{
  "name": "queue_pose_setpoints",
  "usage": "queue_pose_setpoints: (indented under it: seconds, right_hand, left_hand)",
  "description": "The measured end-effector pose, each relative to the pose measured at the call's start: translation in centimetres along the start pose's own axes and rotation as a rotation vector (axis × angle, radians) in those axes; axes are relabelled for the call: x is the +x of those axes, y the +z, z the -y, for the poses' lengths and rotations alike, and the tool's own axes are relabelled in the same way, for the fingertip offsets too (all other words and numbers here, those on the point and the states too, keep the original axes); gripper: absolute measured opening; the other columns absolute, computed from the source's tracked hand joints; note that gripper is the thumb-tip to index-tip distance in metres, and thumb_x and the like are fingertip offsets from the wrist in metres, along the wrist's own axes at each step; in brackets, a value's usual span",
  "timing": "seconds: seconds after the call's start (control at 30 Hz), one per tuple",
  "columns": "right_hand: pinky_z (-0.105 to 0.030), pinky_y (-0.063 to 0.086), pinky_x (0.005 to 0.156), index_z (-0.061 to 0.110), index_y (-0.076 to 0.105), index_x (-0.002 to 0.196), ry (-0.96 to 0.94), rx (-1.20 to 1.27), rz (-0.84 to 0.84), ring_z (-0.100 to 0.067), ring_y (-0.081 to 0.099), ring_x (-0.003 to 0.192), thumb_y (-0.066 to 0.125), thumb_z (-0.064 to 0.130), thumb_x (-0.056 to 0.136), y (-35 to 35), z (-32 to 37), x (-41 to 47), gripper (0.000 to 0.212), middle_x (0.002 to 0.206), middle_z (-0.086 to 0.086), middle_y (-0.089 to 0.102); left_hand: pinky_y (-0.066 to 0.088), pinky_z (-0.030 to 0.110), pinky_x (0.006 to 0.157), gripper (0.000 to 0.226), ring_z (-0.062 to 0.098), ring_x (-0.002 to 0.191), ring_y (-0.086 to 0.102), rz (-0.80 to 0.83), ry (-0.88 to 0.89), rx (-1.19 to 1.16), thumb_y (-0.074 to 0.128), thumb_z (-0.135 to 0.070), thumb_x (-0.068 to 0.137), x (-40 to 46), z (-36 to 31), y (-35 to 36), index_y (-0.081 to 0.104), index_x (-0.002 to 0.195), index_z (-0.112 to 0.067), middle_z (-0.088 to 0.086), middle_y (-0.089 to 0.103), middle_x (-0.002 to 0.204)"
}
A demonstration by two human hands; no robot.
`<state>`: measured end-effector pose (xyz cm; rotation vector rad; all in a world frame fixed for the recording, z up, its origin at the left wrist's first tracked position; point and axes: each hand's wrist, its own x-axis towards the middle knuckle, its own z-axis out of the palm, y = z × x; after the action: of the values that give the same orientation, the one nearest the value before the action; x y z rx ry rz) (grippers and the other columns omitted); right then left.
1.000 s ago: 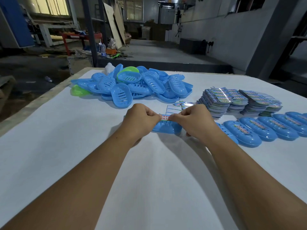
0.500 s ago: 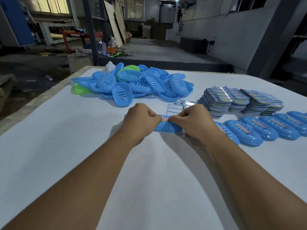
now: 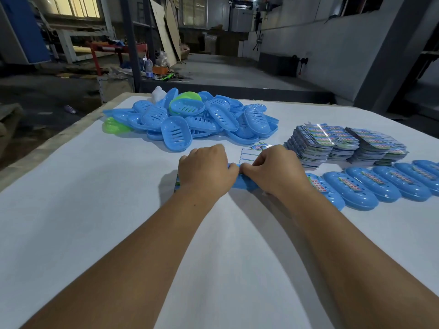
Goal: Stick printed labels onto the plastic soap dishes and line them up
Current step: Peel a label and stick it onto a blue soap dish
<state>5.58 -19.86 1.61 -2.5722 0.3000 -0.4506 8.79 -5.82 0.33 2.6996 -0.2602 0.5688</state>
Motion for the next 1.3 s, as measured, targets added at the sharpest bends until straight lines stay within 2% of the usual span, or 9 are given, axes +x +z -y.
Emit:
queue_pose_setpoints:
  seconds: [0.13, 0.2, 0.33, 0.43, 0.63, 0.8, 0.97, 1.1, 1.3]
  right_hand:
    - [-0.037, 0.056, 0.066, 0.013, 0.066, 0.083, 0.015, -0.047, -0.004, -0.024, 0.065, 0.068, 0.075, 0.052, 0.074, 0.0, -0.3, 0.5, 0.040, 0.072, 0.000, 0.066]
    - [-0.033, 0.044, 0.066, 0.018, 0.058, 0.095, -0.008, -0.055, 0.000, -0.020, 0.057, 0.081, 0.075, 0.055, 0.075, 0.0, -0.7, 0.7, 0.045, 0.079, 0.011, 0.053]
    - [-0.028, 0.040, 0.078, 0.026, 0.061, 0.115, -0.218, 0.045, 0.039, -0.015, 0.058, 0.097, 0.070, 0.033, 0.088, 0.4, -1.1, 0.4, 0.029, 0.100, 0.011, 0.061]
    - [-0.024, 0.044, 0.086, 0.034, 0.063, 0.127, -0.340, 0.142, 0.135, -0.009, 0.060, 0.106, 0.066, 0.027, 0.088, 0.4, -0.4, -0.3, 0.040, 0.119, 0.014, 0.067]
    - [-0.032, 0.047, 0.097, 0.041, 0.066, 0.124, -0.427, -0.069, 0.210, -0.016, 0.058, 0.113, 0.070, 0.052, 0.078, -0.4, 0.0, -1.4, 0.047, 0.123, 0.011, 0.065]
    - [-0.033, 0.048, 0.076, 0.040, 0.060, 0.103, -0.267, -0.286, 0.240, -0.016, 0.056, 0.092, 0.064, 0.070, 0.071, -1.9, -0.9, -1.4, 0.044, 0.103, 0.011, 0.056]
    - [-0.033, 0.050, 0.070, 0.019, 0.067, 0.097, -0.133, -0.357, 0.246, -0.020, 0.058, 0.083, 0.069, 0.056, 0.073, -4.0, -2.5, -1.3, 0.044, 0.091, 0.002, 0.062]
    - [-0.030, 0.040, 0.062, 0.024, 0.063, 0.101, -0.077, -0.329, 0.297, -0.013, 0.053, 0.080, 0.072, 0.050, 0.077, -5.1, -3.0, -1.1, 0.037, 0.091, 0.009, 0.056]
    - [-0.027, 0.036, 0.073, 0.025, 0.063, 0.115, -0.057, -0.326, 0.256, -0.020, 0.049, 0.093, 0.067, 0.015, 0.083, -5.7, -3.8, -0.6, 0.034, 0.103, 0.004, 0.052]
  left_hand:
    - [0.037, 0.034, 0.075, 0.028, 0.021, 0.082, 0.047, 0.015, 0.010, -0.017, 0.057, -0.052, 0.089, 0.0, 0.5, 0.1, 0.042, 0.099, -0.030, -0.008, 0.050, 0.081]
    - [0.036, 0.034, 0.075, 0.026, 0.021, 0.081, 0.047, 0.018, 0.024, -0.056, 0.057, -0.051, 0.090, 0.0, 0.8, 0.4, 0.042, 0.098, -0.031, -0.008, 0.050, 0.081]
    - [0.047, 0.038, 0.081, 0.017, 0.022, 0.085, 0.057, 0.066, 0.008, -0.216, 0.055, -0.046, 0.092, 0.1, 1.2, 0.5, 0.051, 0.099, -0.030, -0.006, 0.061, 0.083]
    - [0.051, 0.039, 0.078, 0.013, 0.027, 0.088, 0.062, 0.066, -0.004, -0.259, 0.048, -0.036, 0.098, 0.3, 1.6, 0.2, 0.056, 0.102, -0.026, 0.002, 0.069, 0.093]
    - [0.039, 0.034, 0.068, 0.018, 0.026, 0.083, 0.053, 0.065, -0.026, -0.057, 0.041, -0.030, 0.098, 0.6, 3.5, -0.5, 0.058, 0.099, -0.023, 0.003, 0.067, 0.096]
    - [0.040, 0.033, 0.070, 0.020, 0.023, 0.088, 0.056, 0.163, -0.047, 0.042, 0.044, -0.040, 0.097, 0.6, 3.8, -0.5, 0.058, 0.101, -0.026, -0.001, 0.061, 0.104]
    - [0.039, 0.032, 0.071, 0.017, 0.021, 0.089, 0.054, 0.191, -0.054, 0.057, 0.048, -0.045, 0.095, 0.7, 3.9, -0.4, 0.057, 0.100, -0.031, -0.003, 0.061, 0.109]
    - [0.039, 0.032, 0.072, 0.017, 0.019, 0.091, 0.056, 0.195, -0.060, 0.044, 0.050, -0.045, 0.093, 0.5, 3.9, -0.5, 0.058, 0.101, -0.032, -0.005, 0.062, 0.111]
    - [0.039, 0.031, 0.070, 0.015, 0.018, 0.087, 0.056, 0.181, -0.087, 0.032, 0.053, -0.045, 0.092, 0.5, 3.9, -0.7, 0.060, 0.098, -0.033, -0.007, 0.064, 0.104]
